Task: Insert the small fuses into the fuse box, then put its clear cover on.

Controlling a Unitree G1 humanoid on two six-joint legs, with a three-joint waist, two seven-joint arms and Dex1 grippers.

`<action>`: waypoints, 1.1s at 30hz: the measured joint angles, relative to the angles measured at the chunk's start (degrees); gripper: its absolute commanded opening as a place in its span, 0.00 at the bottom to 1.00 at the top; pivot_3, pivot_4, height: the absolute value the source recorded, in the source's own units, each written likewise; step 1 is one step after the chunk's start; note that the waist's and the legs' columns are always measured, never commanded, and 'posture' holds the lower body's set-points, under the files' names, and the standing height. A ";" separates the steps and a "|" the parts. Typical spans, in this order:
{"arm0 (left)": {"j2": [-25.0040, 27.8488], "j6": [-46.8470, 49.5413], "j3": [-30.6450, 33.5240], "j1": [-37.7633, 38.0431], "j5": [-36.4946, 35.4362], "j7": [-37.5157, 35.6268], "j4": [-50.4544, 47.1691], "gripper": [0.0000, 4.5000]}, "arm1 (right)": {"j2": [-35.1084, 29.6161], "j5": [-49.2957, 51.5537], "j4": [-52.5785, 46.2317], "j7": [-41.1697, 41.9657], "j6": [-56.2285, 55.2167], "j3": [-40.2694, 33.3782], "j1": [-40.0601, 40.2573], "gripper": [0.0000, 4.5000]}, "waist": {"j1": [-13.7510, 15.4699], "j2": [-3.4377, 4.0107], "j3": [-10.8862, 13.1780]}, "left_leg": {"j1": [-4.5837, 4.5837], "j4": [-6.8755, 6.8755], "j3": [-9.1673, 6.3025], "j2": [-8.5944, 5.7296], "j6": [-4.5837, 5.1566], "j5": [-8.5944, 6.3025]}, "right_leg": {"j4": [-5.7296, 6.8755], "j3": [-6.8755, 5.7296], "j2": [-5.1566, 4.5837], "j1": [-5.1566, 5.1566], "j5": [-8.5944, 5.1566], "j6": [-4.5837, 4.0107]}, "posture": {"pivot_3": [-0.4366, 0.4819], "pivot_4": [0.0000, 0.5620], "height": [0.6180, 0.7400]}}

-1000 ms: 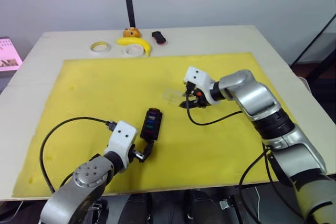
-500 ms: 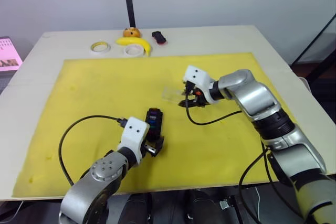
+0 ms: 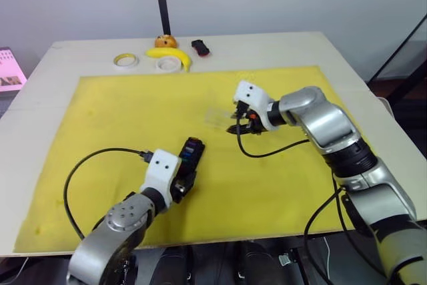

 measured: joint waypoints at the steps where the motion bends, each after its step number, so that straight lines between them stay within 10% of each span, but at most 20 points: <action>1: 2.53 -0.48 0.59 -0.96 -1.19 -3.02 0.83 0.57 | -0.86 0.47 -1.10 0.20 0.00 -0.51 0.56 0.38 | 0.13 0.00 0.00 | 0.00 0.00 0.00 0.00 0.00 0.00 | 0.01 -0.01 0.00 0.00 0.00 0.00 | 0.48 0.27 1.00; 6: 15.73 -13.05 0.48 -6.46 -4.43 -23.88 11.58 0.57 | -6.77 4.98 -8.77 5.78 -0.01 -2.54 2.89 0.38 | 0.17 0.01 0.01 | -0.08 0.01 0.03 -0.04 0.01 -0.01 | -0.11 -0.03 -0.03 0.00 -0.02 -0.04 | 0.48 0.27 1.00; 13: 19.44 -34.97 -7.31 -17.39 -0.86 -45.65 31.74 0.57 | -8.99 10.27 -18.40 11.94 2.80 -0.10 3.12 0.38 | 0.08 0.01 0.01 | -0.08 0.01 0.05 -0.02 0.02 -0.01 | -0.07 -0.05 0.00 -0.04 0.00 0.00 | 0.48 0.27 1.00; 33: 14.85 -50.33 -10.91 -25.33 5.36 -57.72 46.53 0.57 | -5.84 8.55 -21.60 10.14 1.73 11.89 3.11 0.38 | 0.45 0.01 0.00 | -0.14 0.10 0.02 -0.05 0.03 -0.01 | -0.01 -0.06 -0.02 -0.04 0.02 0.03 | 0.48 0.27 1.00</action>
